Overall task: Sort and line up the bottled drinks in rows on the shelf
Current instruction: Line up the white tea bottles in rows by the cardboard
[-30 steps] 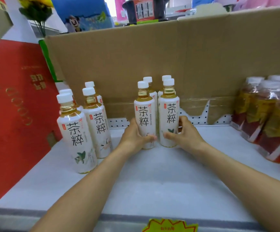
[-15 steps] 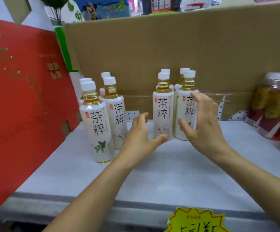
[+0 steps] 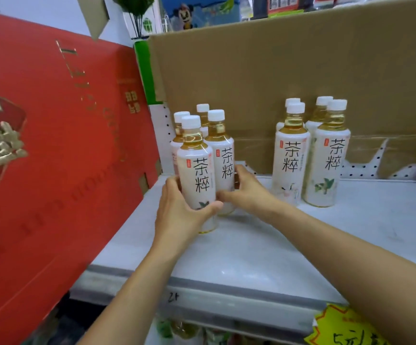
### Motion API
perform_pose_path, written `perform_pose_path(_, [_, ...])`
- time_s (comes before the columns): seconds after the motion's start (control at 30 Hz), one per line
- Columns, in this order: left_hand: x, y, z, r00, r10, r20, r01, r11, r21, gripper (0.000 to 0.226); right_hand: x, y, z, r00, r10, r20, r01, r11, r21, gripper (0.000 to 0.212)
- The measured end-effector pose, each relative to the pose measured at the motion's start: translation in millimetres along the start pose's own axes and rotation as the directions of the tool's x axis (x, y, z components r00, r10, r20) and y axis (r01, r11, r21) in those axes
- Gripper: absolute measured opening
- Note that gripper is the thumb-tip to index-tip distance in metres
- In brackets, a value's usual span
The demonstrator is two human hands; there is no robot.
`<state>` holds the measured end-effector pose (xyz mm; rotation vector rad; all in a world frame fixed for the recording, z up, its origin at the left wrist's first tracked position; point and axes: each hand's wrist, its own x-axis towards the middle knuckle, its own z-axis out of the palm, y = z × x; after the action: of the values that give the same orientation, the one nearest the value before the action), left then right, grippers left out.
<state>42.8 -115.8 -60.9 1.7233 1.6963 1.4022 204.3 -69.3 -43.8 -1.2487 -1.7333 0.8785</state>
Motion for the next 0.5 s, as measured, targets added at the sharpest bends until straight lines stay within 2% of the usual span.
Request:
perform_pose_path(0.23, [2.1, -3.5, -5.8, 0.998, 0.038, 0.047, -0.038, 0.999, 0.018, 0.077, -5.2, 4.5, -1.7, 0.996, -0.007, -0.093, 0.008, 1.0, 0.012, 0.067])
perform_pose_path(0.37, [-12.5, 7.8, -5.6, 0.992, 0.046, 0.114, -0.038, 0.997, -0.066, 0.068, -40.2, 5.7, -29.9, 0.993, 0.001, -0.121, -0.005, 1.0, -0.028, 0.055])
perform_pose_path(0.5, [-25.2, 33.2, 16.1, 0.967, 0.092, 0.239, -0.051, 0.984, -0.174, 0.064, -80.9, 16.9, -73.5, 0.98, 0.007, -0.2, -0.017, 0.999, -0.048, 0.057])
